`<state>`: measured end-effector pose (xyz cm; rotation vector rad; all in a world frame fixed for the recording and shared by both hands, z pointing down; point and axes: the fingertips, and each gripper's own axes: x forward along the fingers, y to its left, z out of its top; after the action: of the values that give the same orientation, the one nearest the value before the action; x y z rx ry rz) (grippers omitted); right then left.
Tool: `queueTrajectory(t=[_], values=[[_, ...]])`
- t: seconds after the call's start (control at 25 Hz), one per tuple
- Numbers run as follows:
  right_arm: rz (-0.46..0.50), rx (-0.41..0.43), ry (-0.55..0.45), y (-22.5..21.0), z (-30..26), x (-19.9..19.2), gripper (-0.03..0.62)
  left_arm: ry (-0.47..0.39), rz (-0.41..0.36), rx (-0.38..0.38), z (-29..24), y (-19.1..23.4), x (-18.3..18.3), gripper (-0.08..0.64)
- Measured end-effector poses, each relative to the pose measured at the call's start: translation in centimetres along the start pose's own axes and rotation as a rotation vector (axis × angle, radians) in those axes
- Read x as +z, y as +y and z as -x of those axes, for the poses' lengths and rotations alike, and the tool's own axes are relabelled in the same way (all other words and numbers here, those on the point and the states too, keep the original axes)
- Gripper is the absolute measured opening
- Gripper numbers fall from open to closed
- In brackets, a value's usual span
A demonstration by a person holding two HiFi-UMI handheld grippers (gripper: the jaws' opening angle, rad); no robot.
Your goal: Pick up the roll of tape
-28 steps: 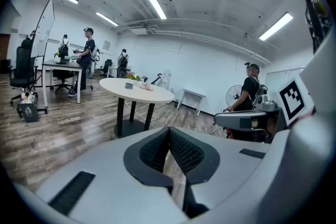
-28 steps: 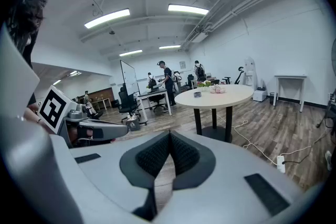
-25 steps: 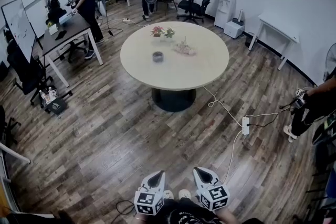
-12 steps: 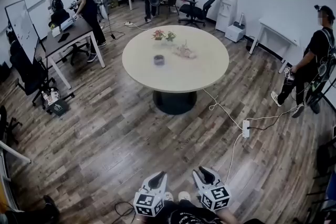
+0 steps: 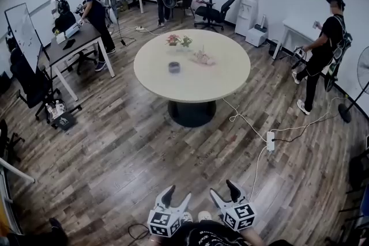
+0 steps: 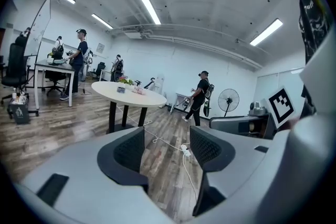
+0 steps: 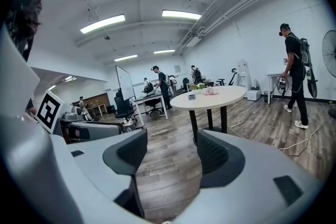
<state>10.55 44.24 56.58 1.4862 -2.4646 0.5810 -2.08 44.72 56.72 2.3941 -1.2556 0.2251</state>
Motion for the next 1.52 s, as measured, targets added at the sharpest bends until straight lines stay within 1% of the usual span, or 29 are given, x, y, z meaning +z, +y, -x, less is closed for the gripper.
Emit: queueTrajectory(t=[0.12,0.28,0.4,0.52,0.72,0.96,1.08,1.16,1.28,1.4,1.52], values=[[-0.009,-0.013,-0.011,0.3,-0.2,-0.4,0.285,0.021,-0.029,-0.009,0.1,0.6,-0.6,0.276],[-0.029,-0.014,0.002,0.5,-0.6,-1.3,0.288,0.014,-0.030,-0.032,0.2,0.8,-0.4,0.276],[-0.037,-0.003,0.023,0.6,-1.2,-2.0,0.290,0.022,-0.028,-0.012,0.0,1.4,-0.8,0.276],[-0.043,0.008,0.036,-0.3,-2.2,-2.3,0.290,0.025,-0.025,0.003,-1.0,1.8,-0.8,0.276],[-0.047,0.038,0.050,-2.9,-5.2,-1.2,0.290,0.018,-0.014,0.022,-4.2,2.5,0.2,0.276],[0.003,0.102,0.070,-6.8,-10.0,2.0,0.288,0.030,0.004,0.065,-9.8,3.7,2.5,0.276],[0.032,0.126,0.065,-9.0,-12.5,3.8,0.288,0.023,-0.001,0.084,-13.2,4.4,3.9,0.276],[0.047,0.134,0.056,-10.8,-14.1,5.1,0.288,0.006,-0.013,0.095,-15.5,4.8,5.3,0.276],[0.045,0.133,0.054,-14.0,-16.0,6.5,0.288,-0.023,-0.023,0.117,-18.7,5.3,7.1,0.276],[0.032,0.136,0.061,-16.5,-17.1,7.3,0.288,-0.023,-0.016,0.127,-20.8,5.3,8.0,0.276],[0.033,0.146,0.067,-18.1,-18.1,8.0,0.287,-0.024,0.006,0.138,-22.5,5.3,8.5,0.276]])
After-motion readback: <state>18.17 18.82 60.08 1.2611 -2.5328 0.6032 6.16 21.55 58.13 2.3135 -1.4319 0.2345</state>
